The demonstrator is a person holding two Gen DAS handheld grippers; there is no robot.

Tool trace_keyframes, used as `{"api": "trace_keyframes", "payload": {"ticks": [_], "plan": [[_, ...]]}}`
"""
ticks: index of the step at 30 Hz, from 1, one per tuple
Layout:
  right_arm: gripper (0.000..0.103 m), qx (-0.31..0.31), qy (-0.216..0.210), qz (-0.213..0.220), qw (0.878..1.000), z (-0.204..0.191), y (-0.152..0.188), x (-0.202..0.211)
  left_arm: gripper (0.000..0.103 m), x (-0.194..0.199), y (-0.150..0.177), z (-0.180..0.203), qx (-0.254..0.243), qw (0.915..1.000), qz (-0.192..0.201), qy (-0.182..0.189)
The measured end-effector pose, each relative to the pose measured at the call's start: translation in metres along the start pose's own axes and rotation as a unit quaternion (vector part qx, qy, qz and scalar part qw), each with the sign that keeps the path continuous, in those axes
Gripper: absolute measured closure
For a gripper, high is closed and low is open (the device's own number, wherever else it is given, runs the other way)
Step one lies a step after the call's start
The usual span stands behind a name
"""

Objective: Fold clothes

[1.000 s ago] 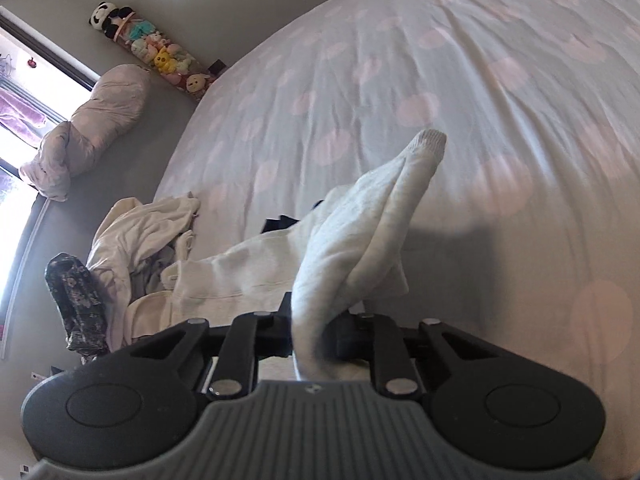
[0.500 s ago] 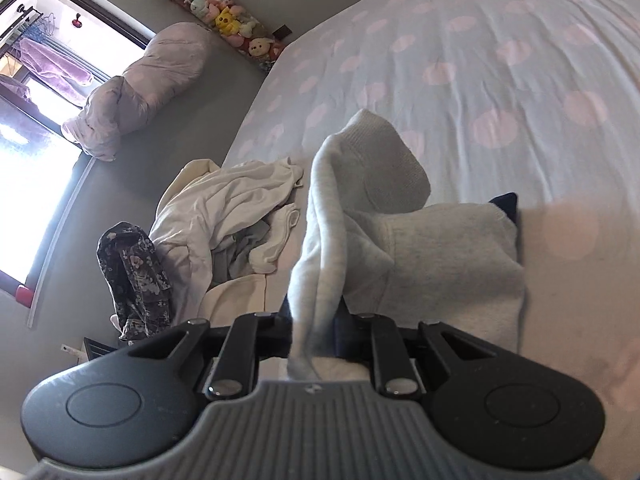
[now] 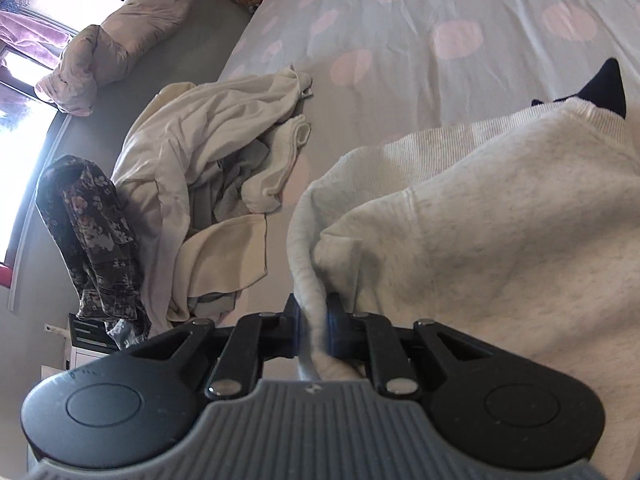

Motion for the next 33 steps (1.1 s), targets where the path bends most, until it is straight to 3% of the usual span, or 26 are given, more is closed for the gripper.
{"api": "trace_keyframes", "payload": {"ticks": [8, 11, 13, 19, 25, 28, 31, 33], "plan": [[0.058, 0.037, -0.020, 0.000, 0.999, -0.019, 0.007, 0.006, 0.074, 0.019, -0.003, -0.004, 0.004, 0.9999, 0.004, -0.011], [0.057, 0.051, -0.033, 0.014, 0.998, -0.023, 0.006, 0.025, 0.072, 0.030, -0.009, 0.000, 0.007, 0.9999, 0.013, -0.007], [0.057, 0.050, -0.046, 0.019, 0.997, -0.023, 0.007, 0.038, 0.058, 0.039, -0.013, 0.006, 0.005, 0.9998, 0.021, -0.002], [0.057, 0.052, -0.073, 0.042, 0.995, -0.014, 0.021, 0.079, 0.058, 0.061, -0.019, 0.023, 0.000, 0.9994, 0.034, 0.006], [0.050, 0.089, -0.043, 0.076, 0.992, 0.017, 0.042, 0.119, 0.048, 0.078, -0.019, 0.029, 0.033, 0.9982, 0.038, 0.034], [0.049, 0.123, -0.012, 0.091, 0.988, 0.036, 0.057, 0.137, 0.043, 0.080, -0.013, 0.034, 0.062, 0.9955, 0.023, 0.069], [0.036, 0.155, 0.021, 0.102, 0.982, 0.057, 0.077, 0.152, 0.039, 0.075, -0.002, 0.037, 0.096, 0.9910, -0.001, 0.093], [0.036, 0.168, 0.039, 0.102, 0.980, 0.070, 0.090, 0.159, 0.034, 0.070, 0.007, 0.038, 0.115, 0.9881, -0.018, 0.101]]}}
Point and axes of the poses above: each gripper's, at about its wrist camera, not at the fingertips, and x roughly against the way its jaws point, z to its right, y to its underside, the point moved 7 cm from there along -x, roughly the way its jaws point, and after that the axes turned 7 degrees about z, right-handed, at the moved point
